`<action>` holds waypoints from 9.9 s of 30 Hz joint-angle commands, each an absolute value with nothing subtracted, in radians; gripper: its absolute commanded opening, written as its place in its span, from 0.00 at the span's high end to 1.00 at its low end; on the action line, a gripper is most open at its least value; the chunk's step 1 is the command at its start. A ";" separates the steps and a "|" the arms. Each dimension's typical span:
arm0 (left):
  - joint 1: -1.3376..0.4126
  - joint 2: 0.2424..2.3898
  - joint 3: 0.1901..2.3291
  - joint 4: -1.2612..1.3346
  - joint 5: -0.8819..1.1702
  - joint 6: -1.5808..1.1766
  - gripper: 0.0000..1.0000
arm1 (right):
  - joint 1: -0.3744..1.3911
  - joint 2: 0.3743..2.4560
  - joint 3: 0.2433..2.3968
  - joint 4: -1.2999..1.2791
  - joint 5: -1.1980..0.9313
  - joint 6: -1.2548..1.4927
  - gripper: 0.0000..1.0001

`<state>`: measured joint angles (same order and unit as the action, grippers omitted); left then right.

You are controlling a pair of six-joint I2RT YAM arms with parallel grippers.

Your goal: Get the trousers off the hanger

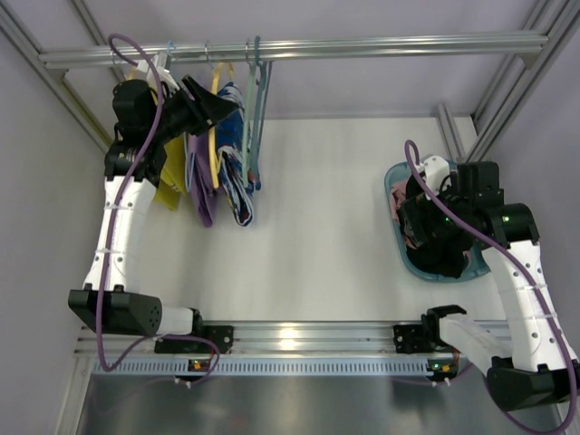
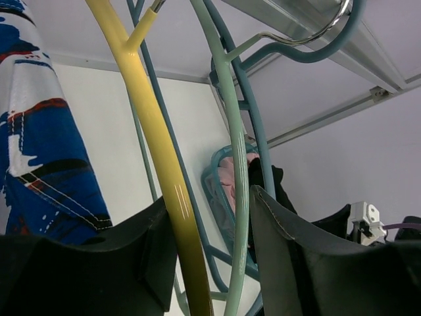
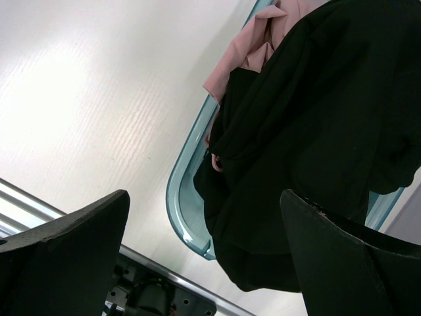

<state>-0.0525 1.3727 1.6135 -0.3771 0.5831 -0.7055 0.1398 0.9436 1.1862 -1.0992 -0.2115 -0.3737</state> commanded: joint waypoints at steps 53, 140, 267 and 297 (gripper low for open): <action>0.029 1.013 1.373 0.394 0.765 -1.292 1.00 | 0.140 0.948 1.223 -1.083 -0.198 -0.426 0.01; -0.604 1.077 1.318 -0.008 0.447 -0.914 1.00 | 0.144 0.828 1.272 -0.835 -0.405 -0.281 0.01; -0.781 1.390 1.615 -0.129 0.141 -1.235 1.00 | 0.638 0.956 0.983 0.232 0.183 -0.178 1.00; -0.767 1.379 1.483 -0.086 0.228 -1.197 1.00 | 0.623 0.816 1.088 0.083 0.250 -0.225 1.00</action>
<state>-0.7727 1.4052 1.4017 -0.1734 0.1703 -1.2430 0.6392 0.8707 1.0866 -0.1192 0.1799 -0.1810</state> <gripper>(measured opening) 0.162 0.072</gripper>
